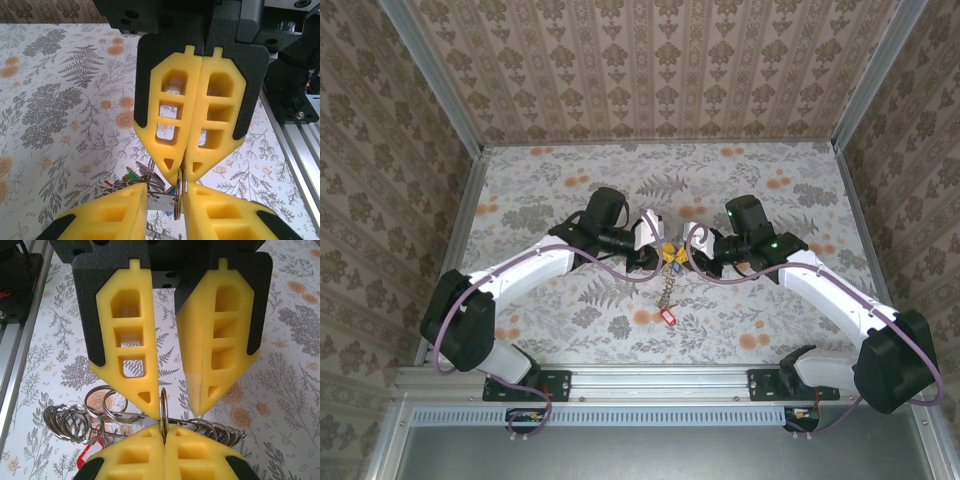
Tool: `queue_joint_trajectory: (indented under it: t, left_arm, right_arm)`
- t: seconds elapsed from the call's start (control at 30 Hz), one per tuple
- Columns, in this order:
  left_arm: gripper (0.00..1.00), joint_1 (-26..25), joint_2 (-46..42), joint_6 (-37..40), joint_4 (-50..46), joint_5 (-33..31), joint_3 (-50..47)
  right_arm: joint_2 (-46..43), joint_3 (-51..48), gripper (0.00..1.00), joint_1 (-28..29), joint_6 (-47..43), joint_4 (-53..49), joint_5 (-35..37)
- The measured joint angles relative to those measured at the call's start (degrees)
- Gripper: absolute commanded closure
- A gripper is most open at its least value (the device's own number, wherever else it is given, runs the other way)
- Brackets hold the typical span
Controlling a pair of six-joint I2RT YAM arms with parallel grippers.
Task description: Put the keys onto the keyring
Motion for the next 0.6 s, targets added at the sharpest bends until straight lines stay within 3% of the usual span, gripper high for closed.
queue_joint_trajectory:
  t: [0.17,0.27,0.6]
  left_arm:
    - [0.87,-0.04,0.02,0.57,-1.18,-0.33,0.24]
    - [0.99,-0.35,0.09,1.09,-2.38,-0.26,1.03]
    - [1.0,-0.57,0.09,-0.37,0.13,0.61,0.24]
  right_arm:
    - [-0.09,0.0,1.0,0.11,0.04,0.11,0.17]
    - [-0.5,0.0,1.0,0.15,0.26,0.31,0.48]
    - [-3.98,-5.7,0.81,-0.46,3.91,7.32,1.88]
